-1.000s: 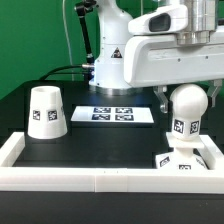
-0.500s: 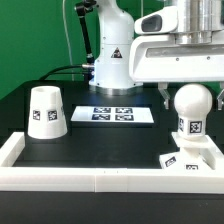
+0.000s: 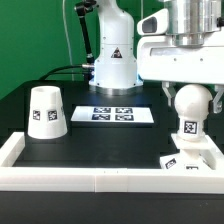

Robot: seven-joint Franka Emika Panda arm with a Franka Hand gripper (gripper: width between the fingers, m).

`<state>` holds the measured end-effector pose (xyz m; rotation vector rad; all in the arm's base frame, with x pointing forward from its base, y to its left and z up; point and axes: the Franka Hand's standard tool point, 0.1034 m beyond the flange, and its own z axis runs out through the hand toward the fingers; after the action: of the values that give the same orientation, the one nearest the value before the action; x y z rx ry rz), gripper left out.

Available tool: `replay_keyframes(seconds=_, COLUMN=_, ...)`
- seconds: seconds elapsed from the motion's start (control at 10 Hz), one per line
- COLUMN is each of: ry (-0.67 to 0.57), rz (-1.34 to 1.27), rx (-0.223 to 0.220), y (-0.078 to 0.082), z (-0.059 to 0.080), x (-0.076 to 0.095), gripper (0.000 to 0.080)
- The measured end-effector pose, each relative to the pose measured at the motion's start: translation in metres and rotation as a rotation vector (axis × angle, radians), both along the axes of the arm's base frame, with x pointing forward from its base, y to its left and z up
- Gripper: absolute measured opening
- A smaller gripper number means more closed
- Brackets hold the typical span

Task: Assemble lamp

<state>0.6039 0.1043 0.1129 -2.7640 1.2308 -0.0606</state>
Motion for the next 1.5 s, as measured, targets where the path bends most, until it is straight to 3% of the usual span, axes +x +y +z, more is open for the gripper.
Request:
replay_keyframes(seconds=0.4, ry=0.064, rz=-0.387, rx=0.063, y=0.0029, z=-0.001, x=-0.0029, gripper=0.0579)
replay_keyframes(seconds=0.8, ry=0.082, rz=-0.573, rx=0.125, y=0.0037, z=-0.001, x=-0.0013, gripper=0.0579)
replay_keyframes(seconds=1.0, ry=0.071, rz=-0.489, rx=0.119, y=0.0038, z=-0.0012, x=-0.0014, gripper=0.0688)
replay_keyframes(seconds=1.5, ry=0.016, rz=0.009, rx=0.071, y=0.0002, z=-0.0022, x=-0.0025, gripper=0.0699)
